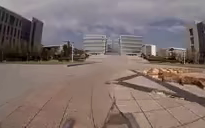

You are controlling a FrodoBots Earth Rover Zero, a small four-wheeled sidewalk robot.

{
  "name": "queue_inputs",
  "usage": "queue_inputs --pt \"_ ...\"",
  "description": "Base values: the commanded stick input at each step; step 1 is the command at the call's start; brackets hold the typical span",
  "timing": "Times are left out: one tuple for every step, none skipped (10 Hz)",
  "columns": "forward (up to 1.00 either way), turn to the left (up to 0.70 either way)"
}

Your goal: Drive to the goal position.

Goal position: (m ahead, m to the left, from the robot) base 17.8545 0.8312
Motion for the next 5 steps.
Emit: queue_inputs --pt "1.0 0.0" --pt "1.0 0.0" --pt "1.0 0.0" --pt "1.0 0.0" --pt "1.0 0.0"
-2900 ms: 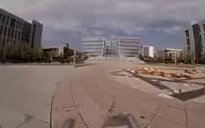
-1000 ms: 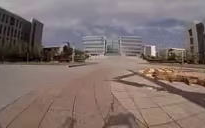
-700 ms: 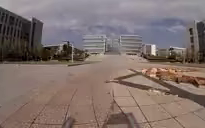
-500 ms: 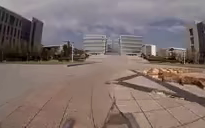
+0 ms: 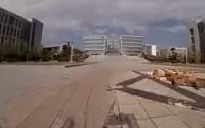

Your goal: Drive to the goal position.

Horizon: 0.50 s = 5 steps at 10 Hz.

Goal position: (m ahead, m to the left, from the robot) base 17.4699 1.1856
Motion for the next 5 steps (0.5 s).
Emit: queue_inputs --pt "0.73 0.0" --pt "0.0 0.0" --pt "0.0 0.0" --pt "0.0 0.0" --pt "0.0 0.0"
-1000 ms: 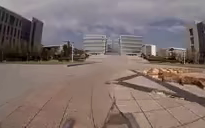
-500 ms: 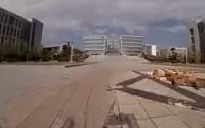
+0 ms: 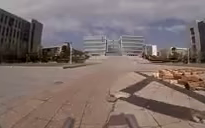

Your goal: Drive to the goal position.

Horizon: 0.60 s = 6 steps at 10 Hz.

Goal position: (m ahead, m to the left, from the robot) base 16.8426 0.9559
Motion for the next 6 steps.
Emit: queue_inputs --pt "0.0 0.0" --pt "0.0 0.0" --pt "0.0 0.0" --pt "0.0 0.0" --pt "0.0 0.0" --pt "0.08 0.0"
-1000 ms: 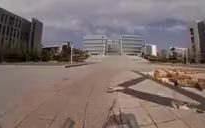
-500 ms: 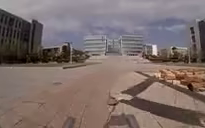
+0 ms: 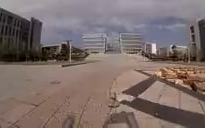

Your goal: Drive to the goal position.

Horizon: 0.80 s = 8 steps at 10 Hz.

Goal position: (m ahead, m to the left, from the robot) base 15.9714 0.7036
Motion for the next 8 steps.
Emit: queue_inputs --pt "0.53 0.0" --pt "0.98 0.0" --pt "1.0 0.0" --pt "1.0 0.0" --pt "1.0 0.0" --pt "1.0 0.0" --pt "1.0 0.0" --pt "1.0 0.0"
